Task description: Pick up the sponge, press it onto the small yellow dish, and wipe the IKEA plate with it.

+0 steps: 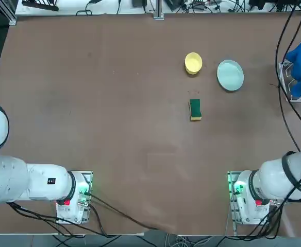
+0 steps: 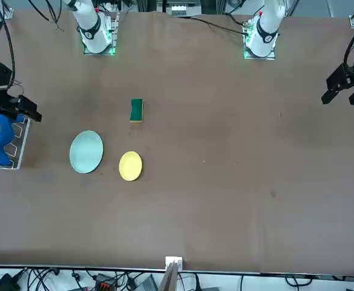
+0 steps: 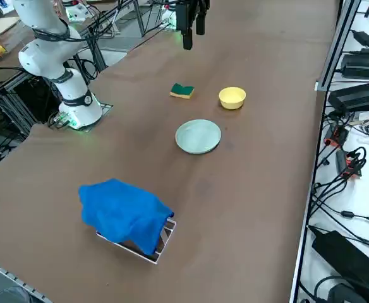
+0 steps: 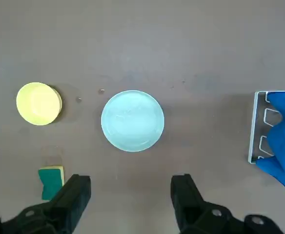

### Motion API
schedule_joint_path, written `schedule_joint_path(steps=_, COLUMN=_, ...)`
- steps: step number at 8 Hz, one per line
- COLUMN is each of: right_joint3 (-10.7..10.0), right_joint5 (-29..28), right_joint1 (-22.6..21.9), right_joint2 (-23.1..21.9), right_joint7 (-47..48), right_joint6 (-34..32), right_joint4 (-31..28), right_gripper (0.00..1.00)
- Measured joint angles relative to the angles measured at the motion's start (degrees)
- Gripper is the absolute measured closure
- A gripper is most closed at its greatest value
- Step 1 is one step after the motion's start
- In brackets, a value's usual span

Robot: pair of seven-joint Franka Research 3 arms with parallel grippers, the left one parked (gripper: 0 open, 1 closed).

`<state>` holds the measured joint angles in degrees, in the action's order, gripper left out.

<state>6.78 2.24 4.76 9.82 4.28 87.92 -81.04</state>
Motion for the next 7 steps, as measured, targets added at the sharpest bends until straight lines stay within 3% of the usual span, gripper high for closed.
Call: schedule_joint_path(steps=7, right_joint3=0.00, right_joint5=0.00, right_joint1=-0.08, right_joint2=0.04, right_joint7=0.31, right_joint6=-0.03, right_joint4=0.00, right_gripper=0.00)
